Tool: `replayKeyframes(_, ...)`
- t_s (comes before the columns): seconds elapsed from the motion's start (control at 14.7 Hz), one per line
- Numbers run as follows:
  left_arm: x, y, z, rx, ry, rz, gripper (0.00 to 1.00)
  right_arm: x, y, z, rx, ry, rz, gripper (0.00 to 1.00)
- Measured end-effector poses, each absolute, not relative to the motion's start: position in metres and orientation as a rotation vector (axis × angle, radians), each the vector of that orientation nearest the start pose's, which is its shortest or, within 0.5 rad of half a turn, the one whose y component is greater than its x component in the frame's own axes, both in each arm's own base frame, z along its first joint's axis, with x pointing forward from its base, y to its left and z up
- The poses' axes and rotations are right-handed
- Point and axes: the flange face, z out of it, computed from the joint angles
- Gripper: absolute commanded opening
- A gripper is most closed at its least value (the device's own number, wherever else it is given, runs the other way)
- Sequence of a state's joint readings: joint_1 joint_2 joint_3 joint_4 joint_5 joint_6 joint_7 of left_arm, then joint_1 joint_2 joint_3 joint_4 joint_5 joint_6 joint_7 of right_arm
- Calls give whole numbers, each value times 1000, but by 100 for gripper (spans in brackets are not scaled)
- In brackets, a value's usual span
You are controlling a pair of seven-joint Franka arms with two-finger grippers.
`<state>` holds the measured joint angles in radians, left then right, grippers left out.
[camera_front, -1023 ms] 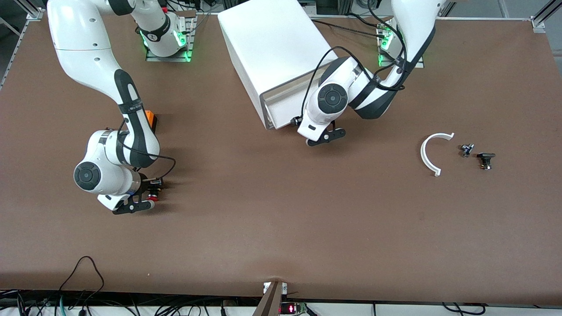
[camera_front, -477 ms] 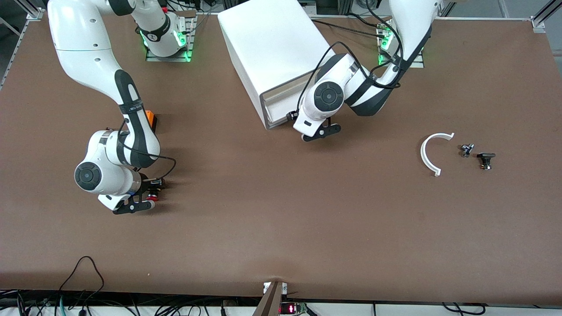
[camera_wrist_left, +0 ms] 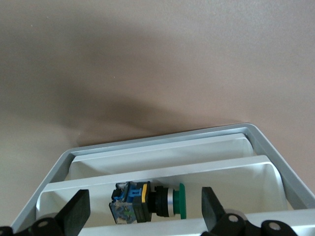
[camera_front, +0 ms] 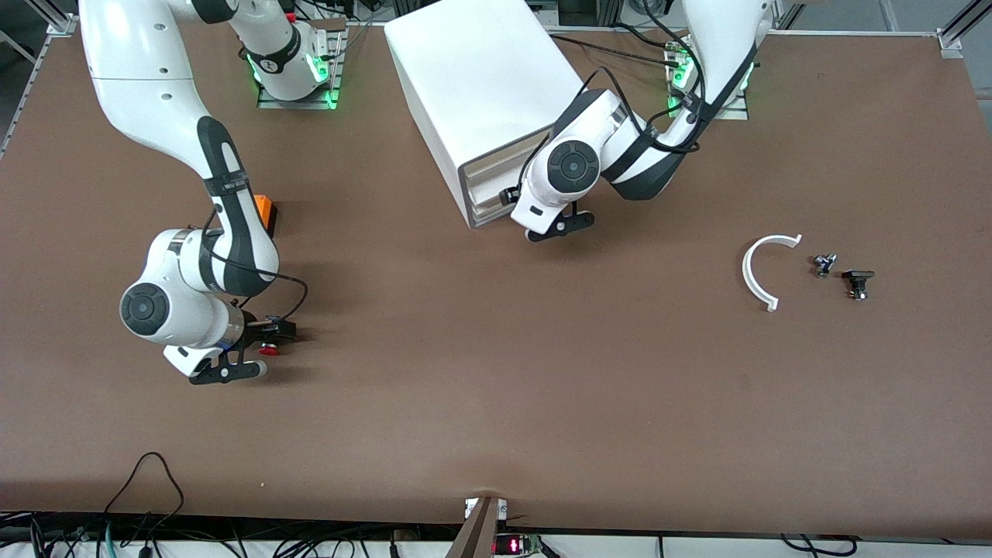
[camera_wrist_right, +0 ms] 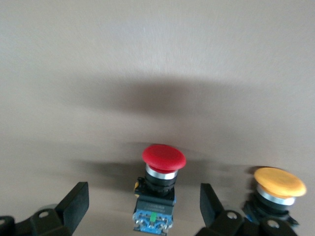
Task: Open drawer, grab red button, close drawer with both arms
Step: 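Push the drawer shut with the left gripper while the right gripper lowers button, then release the red button and raise the right gripper while the left gripper withdraws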
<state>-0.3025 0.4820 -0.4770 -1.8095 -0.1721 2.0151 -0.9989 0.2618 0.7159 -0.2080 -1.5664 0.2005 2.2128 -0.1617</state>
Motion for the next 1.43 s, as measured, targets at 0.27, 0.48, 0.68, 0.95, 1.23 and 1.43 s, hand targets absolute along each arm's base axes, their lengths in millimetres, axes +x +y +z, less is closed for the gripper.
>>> replayKeyframes(0.27, 441, -430, 288, -3040, -508, 740, 100, 699, 65, 274, -3098, -216, -24, 100)
replayKeyframes(0.48, 438, -433, 289, -3037, -497, 753, 100, 697, 62, 315, -3085, -210, -46, 100)
replayKeyframes(0.68, 434, -436, 289, -3036, -484, 759, 100, 694, 51, 354, -3079, -190, -75, 100)
replayKeyframes(0.95, 435, -436, 288, -3036, -492, 770, 100, 686, 41, 385, -3081, -113, -69, 100)
replayKeyframes(1.23, 449, -435, 306, -3063, -512, 753, 100, 672, 39, 414, -3130, 2, -4, 100)
replayKeyframes(1.43, 485, -414, 343, -3089, -537, 747, 100, 664, 34, 440, -3110, 11, -1, 100)
